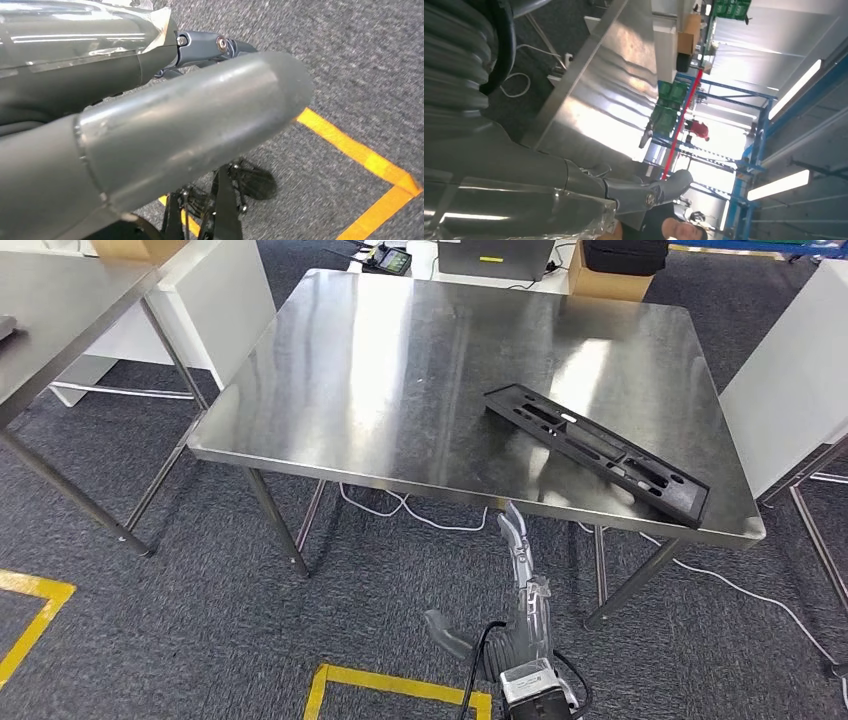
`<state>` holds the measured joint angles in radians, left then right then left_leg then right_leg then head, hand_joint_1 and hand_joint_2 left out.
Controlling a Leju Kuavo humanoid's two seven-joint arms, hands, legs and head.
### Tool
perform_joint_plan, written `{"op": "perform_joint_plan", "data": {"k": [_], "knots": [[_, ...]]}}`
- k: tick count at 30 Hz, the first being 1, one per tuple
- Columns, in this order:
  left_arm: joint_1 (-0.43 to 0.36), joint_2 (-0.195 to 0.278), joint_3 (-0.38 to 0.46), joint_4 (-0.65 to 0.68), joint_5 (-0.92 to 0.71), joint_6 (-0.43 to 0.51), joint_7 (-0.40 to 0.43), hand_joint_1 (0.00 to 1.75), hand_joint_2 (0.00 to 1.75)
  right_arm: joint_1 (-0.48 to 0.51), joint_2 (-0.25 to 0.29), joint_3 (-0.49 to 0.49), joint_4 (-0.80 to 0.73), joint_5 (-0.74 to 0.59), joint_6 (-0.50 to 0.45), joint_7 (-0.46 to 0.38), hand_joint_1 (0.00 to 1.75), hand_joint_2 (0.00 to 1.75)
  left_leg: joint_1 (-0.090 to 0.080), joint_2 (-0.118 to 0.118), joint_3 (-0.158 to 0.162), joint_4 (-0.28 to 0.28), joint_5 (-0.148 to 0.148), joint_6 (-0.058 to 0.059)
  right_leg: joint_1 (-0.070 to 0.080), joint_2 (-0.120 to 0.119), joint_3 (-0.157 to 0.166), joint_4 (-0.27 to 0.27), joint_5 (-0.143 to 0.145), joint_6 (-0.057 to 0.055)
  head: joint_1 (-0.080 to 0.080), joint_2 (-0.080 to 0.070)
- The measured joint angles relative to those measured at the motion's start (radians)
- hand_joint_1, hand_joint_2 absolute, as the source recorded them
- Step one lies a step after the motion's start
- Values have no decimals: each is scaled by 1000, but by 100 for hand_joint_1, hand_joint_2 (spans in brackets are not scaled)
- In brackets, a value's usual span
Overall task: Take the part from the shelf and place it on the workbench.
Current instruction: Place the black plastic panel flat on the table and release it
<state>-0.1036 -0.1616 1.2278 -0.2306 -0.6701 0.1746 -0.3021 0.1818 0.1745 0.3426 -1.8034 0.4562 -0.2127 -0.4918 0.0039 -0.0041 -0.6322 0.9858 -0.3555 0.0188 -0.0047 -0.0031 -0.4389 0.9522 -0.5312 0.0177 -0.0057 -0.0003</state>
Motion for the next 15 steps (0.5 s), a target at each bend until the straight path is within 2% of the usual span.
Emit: {"op": "perform_joint_plan", "data": {"k": [1,2,3,5,6,7,8,9,10,11,12,13,15], "knots": [[1,0,1,0,0,0,0,0,0,0,1,-1,5,1,0,1,0,175,2,-1,-5,5,-8,-5,-5,-2,-6,-1,7,-8,-1,0],[1,0,1,-1,0,0,0,0,0,-1,2,-1,10,1,0,2,0,175,4,-1,-14,23,-34,-9,-11,-4,-14,-1,16,-17,-3,0],[1,0,2,-1,0,0,0,0,0,-1,4,-2,14,2,1,4,0,175,6,-1,-26,60,-78,-13,-15,-6,-24,-2,26,-26,-4,0],[1,0,2,-1,2,1,0,0,0,-1,8,-4,25,-4,17,13,0,175,12,0,-56,182,-186,-24,-13,-11,-47,0,48,-38,-7,0],[1,-1,3,-1,5,4,0,0,0,-2,8,-4,34,-11,34,22,0,175,15,0,-66,244,-218,-30,-11,-12,-58,1,58,-39,-8,0],[1,-1,3,-1,9,7,0,0,0,-4,9,-5,49,-18,53,32,0,175,19,1,-64,282,-225,-35,-10,-14,-69,3,68,-37,-7,0],[1,-1,4,-1,13,12,0,0,0,-7,9,-4,71,-25,69,41,0,175,23,1,-45,286,-210,-39,-11,-15,-80,6,77,-34,-8,0],[0,-1,4,-1,16,19,0,0,0,-13,9,-4,104,-29,79,52,0,175,28,1,-8,252,-184,-42,-12,-15,-92,11,85,-29,-8,0],[0,-1,6,-1,19,27,0,0,0,-25,10,-3,148,-30,83,66,0,175,33,2,43,188,-161,-44,-13,-15,-105,18,91,-24,-8,0],[-2,-2,7,-1,22,36,0,0,0,-42,13,-3,204,-33,82,88,0,175,34,1,95,115,-151,-45,-12,-14,-117,26,97,-17,-9,0],[-3,-3,10,-1,25,45,0,0,0,-66,18,-3,276,-34,76,114,0,175,34,0,131,57,-150,-44,-11,-14,-127,33,102,-9,-8,0],[-5,-4,13,-2,28,54,0,0,0,-97,23,-4,363,-30,63,138,0,175,31,-2,148,23,-155,-40,-10,-14,-135,38,108,-1,-8,0],[-6,-6,22,-2,36,69,1,0,0,-172,34,-11,585,-11,7,180,0,175,22,-3,139,10,-152,-21,-7,-14,-146,36,126,16,-7,0]]}}
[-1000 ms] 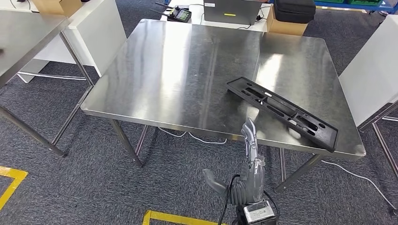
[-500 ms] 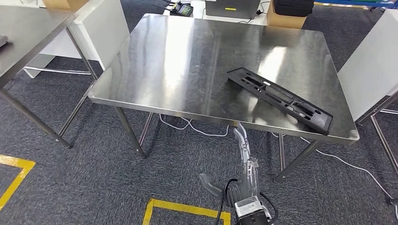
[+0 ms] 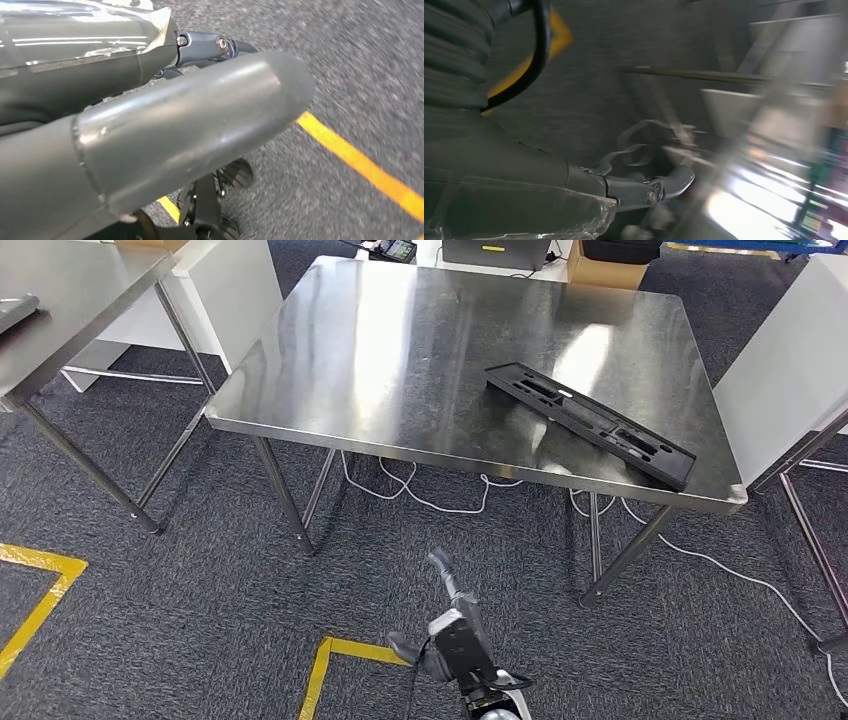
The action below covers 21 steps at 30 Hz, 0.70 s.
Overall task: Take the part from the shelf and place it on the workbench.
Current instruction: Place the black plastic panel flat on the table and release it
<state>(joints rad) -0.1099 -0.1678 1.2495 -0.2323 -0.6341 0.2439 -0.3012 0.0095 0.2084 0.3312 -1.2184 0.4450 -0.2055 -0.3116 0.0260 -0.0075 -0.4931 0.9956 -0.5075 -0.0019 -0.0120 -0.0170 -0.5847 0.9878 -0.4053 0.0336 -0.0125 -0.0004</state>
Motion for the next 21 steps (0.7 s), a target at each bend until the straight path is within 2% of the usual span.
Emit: {"op": "perform_joint_plan", "data": {"k": [1,2,3,4,5,6,7,8,9,10,11,12,13,14,15,16,17,18,19,20,21], "knots": [[-1,-2,4,0,3,6,2,0,0,-38,4,-7,121,11,-38,21,0,175,-2,3,-7,-4,10,13,-1,0,-5,2,2,6,-1,0],[-2,-4,6,0,5,11,4,0,0,-72,7,-18,236,14,-73,48,0,175,-3,4,-17,-8,23,26,-1,2,-14,13,-9,8,-1,0],[-3,-6,6,0,5,15,8,0,0,-100,6,-34,342,9,-101,81,0,175,-4,6,-30,-13,38,38,-1,3,-29,42,-40,4,1,0],[-4,-8,7,0,5,20,12,0,0,-124,3,-54,439,-1,-124,121,0,175,-4,6,-43,-15,52,47,-3,5,-45,91,-86,-5,4,0],[-4,-8,7,0,5,24,17,0,0,-142,-3,-78,527,-15,-139,164,0,175,-6,5,-61,-15,66,53,-3,7,-64,153,-137,-13,6,0],[-3,-8,7,0,4,27,21,0,0,-154,-11,-103,607,-26,-152,203,0,175,-8,5,-79,-14,80,56,-3,8,-79,219,-176,-16,9,0],[-1,-8,7,0,4,29,25,0,0,-159,-21,-126,670,-34,-161,232,0,175,-9,5,-97,-14,93,56,-3,10,-82,269,-193,-12,10,0],[1,-8,8,0,4,30,27,0,0,-161,-31,-146,724,-39,-166,252,0,175,-10,5,-115,-12,107,54,-3,11,-73,292,-189,-3,10,0],[2,-9,8,0,4,31,28,0,0,-161,-39,-160,763,-42,-169,260,0,175,-10,6,-132,-12,119,52,-2,12,-46,280,-169,9,10,0],[3,-10,10,0,4,31,29,0,0,-162,-44,-171,793,-43,-170,264,0,175,-10,7,-147,-11,132,48,-2,12,-3,235,-148,17,11,0],[3,-10,11,0,4,31,30,0,0,-165,-47,-178,818,-43,-171,268,0,175,-12,8,-159,-10,143,44,0,13,56,162,-136,20,11,0],[2,-11,12,0,4,31,30,0,0,-170,-48,-184,837,-43,-172,271,0,175,-14,9,-168,-8,154,39,3,14,116,79,-139,17,11,0],[1,-12,14,0,4,31,31,0,0,-176,-49,-188,854,-43,-174,277,0,175,-16,11,-174,-7,166,34,6,15,158,14,-147,10,10,0],[0,-12,15,0,4,31,31,0,0,-181,-50,-194,871,-46,-179,290,0,175,-18,12,-177,-8,177,28,11,17,182,-28,-156,2,10,0],[1,-12,16,0,4,32,31,0,0,-184,-51,-201,887,-52,-188,311,0,175,-18,13,-178,-10,189,23,14,17,184,-45,-158,-6,9,0],[2,-12,18,0,4,32,31,0,0,-185,-52,-212,905,-62,-201,342,0,175,-15,13,-180,-12,194,17,8,16,175,-42,-150,-16,7,0],[4,-11,19,0,2,33,32,0,0,-181,-54,-226,921,-72,-217,375,0,175,-12,11,-185,-4,180,12,4,14,167,-41,-139,-27,7,0],[6,-11,21,0,0,34,33,0,0,-175,-58,-239,936,-78,-233,407,0,175,-9,9,-195,21,144,7,-1,10,158,-42,-127,-39,5,0],[8,-11,22,1,-2,35,35,0,0,-166,-63,-250,949,-77,-252,436,0,175,-7,7,-210,68,89,2,-5,6,145,-42,-113,-49,3,0],[9,-11,22,1,-4,37,38,0,0,-156,-69,-257,960,-69,-274,460,0,175,-6,7,-225,134,27,-2,-2,3,131,-42,-101,-55,2,0],[10,-11,22,1,-5,40,41,0,0,-146,-76,-259,970,-58,-298,483,0,175,-4,6,-237,206,-20,-7,0,-1,116,-41,-89,-59,1,0]]}}
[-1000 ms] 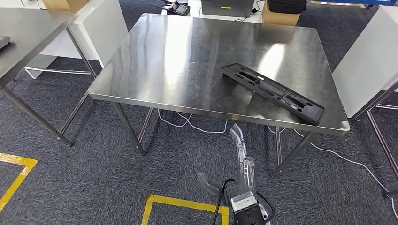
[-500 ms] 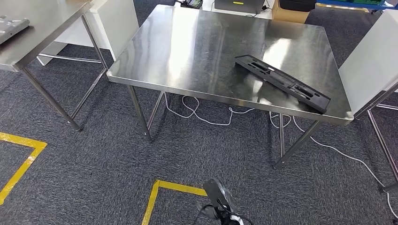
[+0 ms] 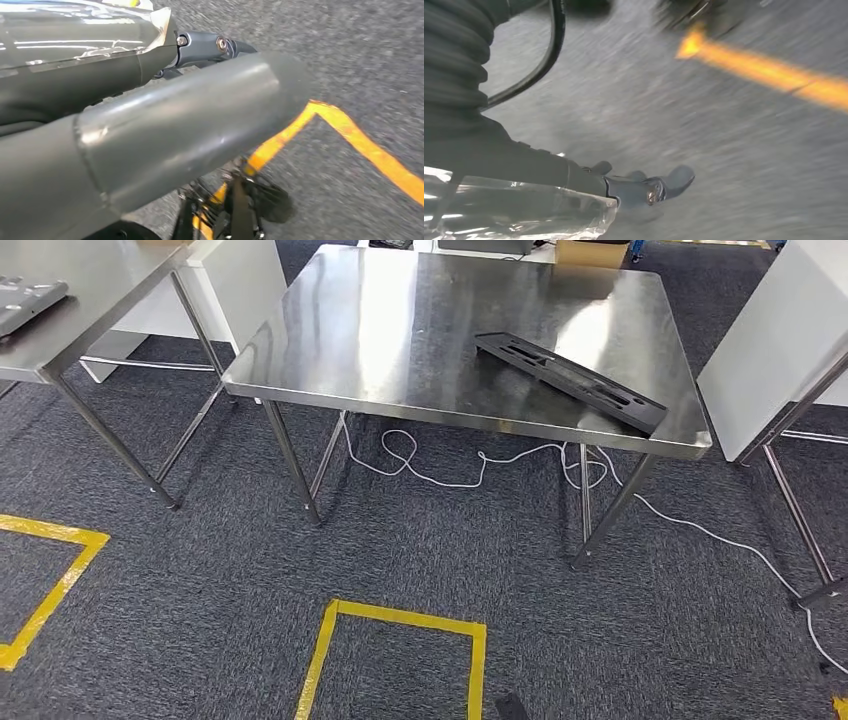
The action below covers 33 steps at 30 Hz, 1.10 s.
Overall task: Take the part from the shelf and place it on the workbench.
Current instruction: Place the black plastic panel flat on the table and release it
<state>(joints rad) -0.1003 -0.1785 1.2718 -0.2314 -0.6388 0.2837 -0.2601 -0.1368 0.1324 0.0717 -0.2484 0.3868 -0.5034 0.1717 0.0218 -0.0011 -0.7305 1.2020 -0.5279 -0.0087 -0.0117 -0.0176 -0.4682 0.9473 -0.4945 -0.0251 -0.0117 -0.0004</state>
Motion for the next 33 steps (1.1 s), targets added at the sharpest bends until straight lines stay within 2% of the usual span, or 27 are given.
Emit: {"op": "perform_joint_plan", "data": {"k": [1,2,3,4,5,7,8,9,11,12,13,15,16,17,18,19,20,21,23,24,26,27,28,30,31,32,33], "knots": [[0,0,0,0,0,3,2,0,0,9,-6,-1,9,11,-23,19,0,175,1,0,-6,62,-23,-4,2,-2,-15,2,12,1,0,0],[0,0,0,0,-1,5,4,0,0,17,-12,-1,17,20,-39,33,0,175,3,0,1,100,-21,-7,3,-3,-30,4,24,3,0,0],[0,0,0,0,-2,7,6,0,0,22,-16,-1,23,28,-48,42,0,175,5,0,25,103,0,-7,3,-4,-46,8,35,6,0,0],[0,0,0,0,-4,9,8,0,0,25,-19,-1,28,35,-51,45,0,175,6,0,68,68,25,-6,3,-3,-61,13,45,10,0,0],[-1,0,0,0,-8,10,10,0,0,27,-21,-1,32,42,-52,47,0,175,8,-1,126,4,38,-3,3,-2,-75,19,55,14,-1,0],[-4,0,0,0,-16,10,13,0,0,27,-22,0,37,54,-52,47,0,175,4,-2,237,-141,22,6,6,0,-96,32,68,25,-1,0],[-6,0,0,0,-19,10,14,0,0,24,-22,0,38,59,-53,47,0,175,1,-2,267,-188,6,12,8,-1,-104,37,76,32,-2,0],[-7,-1,-1,1,-23,10,15,0,0,22,-22,0,40,63,-54,46,0,175,-3,-2,276,-212,-2,18,9,-2,-111,39,84,39,-2,0],[-5,-3,-2,2,-30,9,16,0,0,19,-22,1,44,67,-55,44,0,175,-6,2,258,-226,10,34,11,-1,-130,45,92,53,-2,0],[-4,-4,-2,3,-32,9,16,0,0,19,-22,1,47,68,-56,43,0,175,-6,5,243,-229,23,44,11,1,-142,63,72,52,1,0],[-2,-5,-2,3,-34,8,16,0,0,19,-22,1,49,68,-56,43,0,175,-7,9,227,-231,38,51,11,4,-158,97,35,47,3,0],[-1,-6,-3,3,-34,8,16,0,0,19,-22,1,52,61,-56,34,0,175,-10,12,194,-231,65,59,6,7,-184,208,-61,32,9,0],[-1,-6,-3,3,-34,8,15,0,0,19,-22,1,52,53,-56,24,0,175,-11,13,177,-231,79,60,4,8,-190,262,-89,31,11,0],[-1,-6,-3,4,-33,8,15,0,0,18,-22,0,53,43,-55,9,0,175,-11,14,159,-230,94,59,3,9,-184,298,-96,37,11,0],[-1,-7,-3,4,-32,8,15,0,0,18,-22,-2,53,31,-54,-10,0,131,-11,15,139,-228,109,57,1,9,-164,306,-82,49,11,0],[-1,-7,-3,4,-31,10,15,0,0,17,-22,-6,53,20,-51,-30,0,87,-11,16,121,-225,123,54,-1,9,-128,284,-58,63,11,0],[-1,-8,-3,4,-29,12,15,0,0,15,-22,-11,53,10,-47,-49,0,44,-10,16,103,-221,137,49,-3,9,-78,232,-40,72,12,0],[-1,-9,-3,5,-28,15,16,0,0,12,-21,-17,53,2,-43,-66,0,0,-11,15,88,-215,149,44,-3,10,-18,157,-40,75,13,0],[0,-10,-3,5,-27,20,16,0,0,5,-18,-25,53,-10,-30,-96,0,0,-13,15,71,-208,172,31,5,14,58,33,-67,63,12,0],[1,-10,-3,5,-29,22,16,0,0,2,-16,-30,53,-18,-22,-113,0,0,-14,16,68,-208,182,27,9,15,70,5,-78,54,10,0],[5,-11,-3,5,-33,21,12,0,0,1,-11,-43,53,-34,-6,-144,0,0,-9,15,63,-208,192,18,4,13,55,5,-68,35,7,0],[7,-11,-3,5,-35,21,10,0,0,1,-8,-50,53,-41,-2,-153,0,0,-6,13,55,-192,167,14,1,10,46,7,-58,24,6,0],[9,-11,-3,5,-35,21,9,0,0,1,-7,-56,53,-45,1,-159,0,0,-3,11,44,-159,122,10,-2,7,35,7,-46,13,4,0],[12,-12,-3,5,-36,20,8,0,0,0,-6,-65,53,-48,3,-166,0,0,-1,7,17,-31,-1,3,1,3,7,8,-21,-1,2,0],[12,-12,-3,5,-36,20,8,0,0,0,-5,-69,53,-49,3,-168,0,0,-1,6,7,38,-39,-1,3,2,-7,9,-9,-1,1,0],[12,-12,-3,5,-39,20,7,0,0,0,-5,-72,53,-51,3,-169,0,0,-1,5,7,91,-52,-2,6,1,-21,10,2,-1,0,0],[12,-12,-3,5,-44,21,6,0,0,0,-5,-75,53,-55,3,-171,0,0,-1,5,21,111,-38,-2,7,1,-34,12,12,0,0,0]]}}
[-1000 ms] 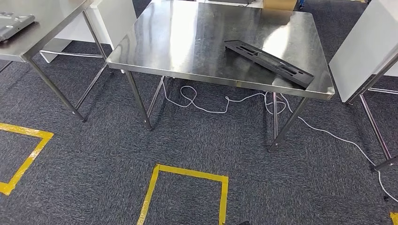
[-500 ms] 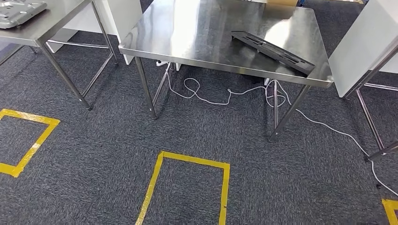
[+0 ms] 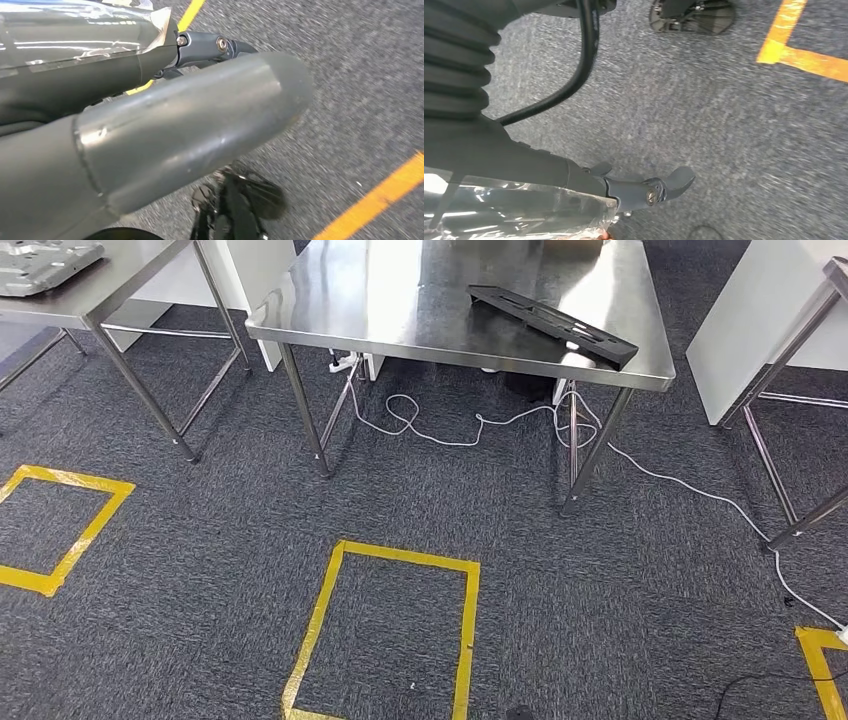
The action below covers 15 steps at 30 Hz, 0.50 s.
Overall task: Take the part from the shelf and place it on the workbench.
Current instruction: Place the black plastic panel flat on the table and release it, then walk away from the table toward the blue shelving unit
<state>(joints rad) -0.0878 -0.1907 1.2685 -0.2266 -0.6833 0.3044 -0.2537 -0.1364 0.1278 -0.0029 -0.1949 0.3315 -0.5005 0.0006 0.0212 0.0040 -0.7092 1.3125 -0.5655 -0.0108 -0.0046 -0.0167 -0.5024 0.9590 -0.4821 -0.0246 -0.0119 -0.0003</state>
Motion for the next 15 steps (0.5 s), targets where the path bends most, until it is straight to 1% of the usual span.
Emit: {"op": "perform_joint_plan", "data": {"k": [1,2,3,4,5,6,7,8,10,11,12,13,14,15], "knots": [[0,0,-2,0,-8,1,-1,0,0,0,0,-4,0,-7,0,-3,0,0,0,0,31,-16,28,2,1,0,-12,1,9,2,0,0],[0,0,-5,0,-19,1,-1,0,0,1,0,-11,0,-17,0,-7,0,0,0,-1,79,-67,53,5,1,0,-22,2,17,5,0,0],[0,1,-11,0,-30,1,-2,0,0,2,0,-19,0,-28,0,-14,0,0,-1,-2,141,-141,67,10,3,0,-31,4,25,9,0,0],[0,1,-16,0,-39,-1,-2,0,0,4,0,-28,0,-38,0,-21,0,0,-2,-3,197,-216,67,14,6,0,-37,6,30,14,0,0],[0,1,-22,0,-46,-4,-1,0,0,5,0,-37,0,-47,0,-28,0,0,-5,-3,238,-276,58,19,8,0,-42,9,35,20,0,0],[0,1,-26,0,-53,-7,-1,0,0,7,0,-46,0,-54,1,-35,0,0,-7,-3,261,-316,46,24,10,-1,-47,11,41,27,0,0],[0,2,-31,0,-57,-10,-1,0,0,9,0,-55,0,-60,1,-41,0,0,-9,-3,265,-336,39,28,11,-2,-52,11,48,33,1,0],[0,1,-36,0,-61,-13,-1,0,0,12,-1,-63,0,-66,1,-47,0,0,-9,-2,263,-347,36,28,14,-4,-59,10,49,31,2,0],[2,1,-45,0,-67,-17,-2,0,0,19,-3,-77,0,-74,1,-55,0,0,-12,-2,260,-360,39,29,19,-3,-72,7,45,17,5,0],[4,1,-48,0,-70,-18,-4,0,0,24,-4,-83,0,-78,1,-58,0,0,-16,-1,257,-361,42,30,22,-2,-76,7,43,12,7,0],[5,2,-49,0,-74,-20,-6,0,0,29,-5,-90,0,-84,1,-61,0,0,-22,-1,256,-361,44,37,20,-1,-78,6,52,19,7,0],[6,2,-52,0,-79,-20,-8,0,0,34,-7,-97,0,-90,1,-65,0,0,-28,-1,255,-360,47,43,17,-1,-77,4,62,28,7,0],[7,2,-57,0,-84,-21,-10,0,0,39,-8,-104,0,-96,1,-69,0,0,-33,-1,253,-360,50,48,14,-1,-76,4,72,37,7,0],[7,2,-62,0,-90,-22,-12,0,0,44,-9,-111,0,-103,1,-74,0,0,-37,0,251,-359,53,52,10,0,-75,3,81,44,7,0]]}}
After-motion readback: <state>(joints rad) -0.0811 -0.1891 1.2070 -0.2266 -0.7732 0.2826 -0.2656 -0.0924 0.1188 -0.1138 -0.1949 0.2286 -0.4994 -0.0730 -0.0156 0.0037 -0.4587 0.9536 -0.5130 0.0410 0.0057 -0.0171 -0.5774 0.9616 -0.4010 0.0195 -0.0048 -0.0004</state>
